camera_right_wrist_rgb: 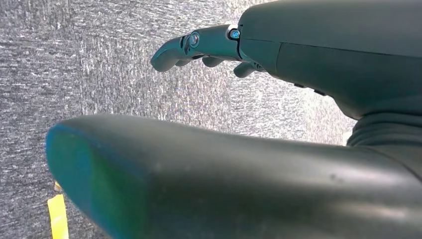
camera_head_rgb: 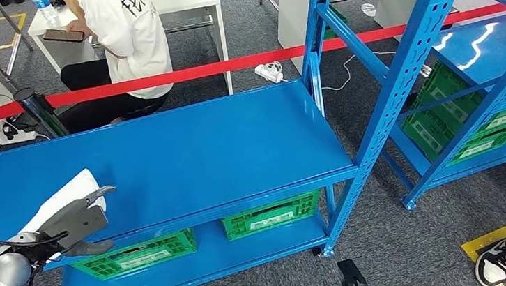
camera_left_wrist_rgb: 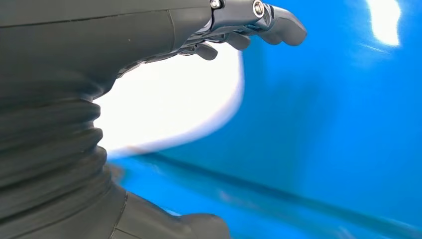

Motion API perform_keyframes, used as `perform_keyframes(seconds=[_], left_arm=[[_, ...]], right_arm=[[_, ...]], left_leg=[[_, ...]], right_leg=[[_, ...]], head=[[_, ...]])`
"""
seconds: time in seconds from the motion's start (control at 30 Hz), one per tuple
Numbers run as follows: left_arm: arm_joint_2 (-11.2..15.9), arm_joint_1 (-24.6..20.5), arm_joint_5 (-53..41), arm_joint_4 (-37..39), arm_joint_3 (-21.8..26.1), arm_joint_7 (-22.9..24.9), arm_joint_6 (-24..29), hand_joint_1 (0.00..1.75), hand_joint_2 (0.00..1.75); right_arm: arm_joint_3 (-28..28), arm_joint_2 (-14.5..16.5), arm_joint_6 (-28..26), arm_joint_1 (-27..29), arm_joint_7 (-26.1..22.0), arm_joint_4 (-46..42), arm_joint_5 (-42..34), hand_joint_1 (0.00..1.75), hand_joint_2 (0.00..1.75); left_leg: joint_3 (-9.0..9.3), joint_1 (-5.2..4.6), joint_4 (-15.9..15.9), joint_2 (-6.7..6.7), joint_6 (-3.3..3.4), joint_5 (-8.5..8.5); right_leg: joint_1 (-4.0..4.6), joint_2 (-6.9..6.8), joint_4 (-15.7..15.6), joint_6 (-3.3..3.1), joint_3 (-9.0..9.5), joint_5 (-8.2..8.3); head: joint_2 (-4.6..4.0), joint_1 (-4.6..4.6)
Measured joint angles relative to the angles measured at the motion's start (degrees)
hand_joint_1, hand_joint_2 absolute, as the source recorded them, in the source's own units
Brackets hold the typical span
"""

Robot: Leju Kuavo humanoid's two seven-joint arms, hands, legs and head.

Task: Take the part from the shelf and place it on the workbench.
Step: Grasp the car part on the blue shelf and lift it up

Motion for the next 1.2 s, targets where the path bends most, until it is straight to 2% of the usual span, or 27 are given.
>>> perform_keyframes(seconds=[0.13,0.23,0.63,0.77,0.93,1.2], left_arm=[[-1.12,0.5,-4.44,0.51,-3.06,4.98,10.45,0.0,1.75],[-1.77,1.04,-5.43,1.42,-4.88,6.52,14.58,0.0,1.75],[-2.37,1.56,-5.33,3.3,-6.84,6.82,16.53,0.0,1.75],[-2.38,1.58,-4.02,3.34,-6.86,6.89,18.89,0.0,1.75],[-2.38,1.52,-3.27,3.28,-6.75,8.14,24.31,0.0,1.75],[-2.36,1.58,-3.55,3.28,-6.75,8.56,25.34,0.0,1.75]], right_arm=[[-0.32,0.02,-0.19,-0.03,-0.02,0.0,0.03,0.0,0.0],[-0.43,0.02,-0.24,-0.05,0.01,0.0,0.27,0.0,0.0],[-0.49,0.02,-0.37,-0.04,0.12,0.0,0.4,0.0,0.0],[-0.5,0.02,-0.37,-0.04,0.62,0.0,0.41,0.0,0.0],[-0.64,0.02,-0.36,-0.04,0.41,0.0,0.51,0.0,0.0],[-0.79,0.02,-0.34,-0.04,-0.1,0.0,0.76,0.0,0.0]], left_leg=[[0.0,-0.01,0.0,-0.02,0.0,0.0],[0.0,-0.01,0.01,-0.01,0.0,-0.01],[0.0,0.0,0.0,0.0,-0.01,-0.01],[0.0,0.0,0.0,0.0,-0.01,-0.01],[0.0,0.0,0.0,0.0,-0.01,-0.01],[0.0,0.0,0.0,-0.01,-0.01,0.0]], right_leg=[[-0.01,-0.01,0.0,0.0,0.03,0.0],[-0.01,0.0,0.0,0.0,0.02,0.0],[0.0,0.0,0.02,0.0,0.0,0.0],[0.0,0.0,0.02,0.0,0.0,0.0],[0.0,0.0,0.02,0.0,0.01,0.0],[0.0,0.0,0.02,0.0,0.02,0.0]], head=[[0.0,-0.01],[0.0,0.0],[0.0,0.0],[0.0,0.0],[0.0,0.0],[0.0,0.0]])
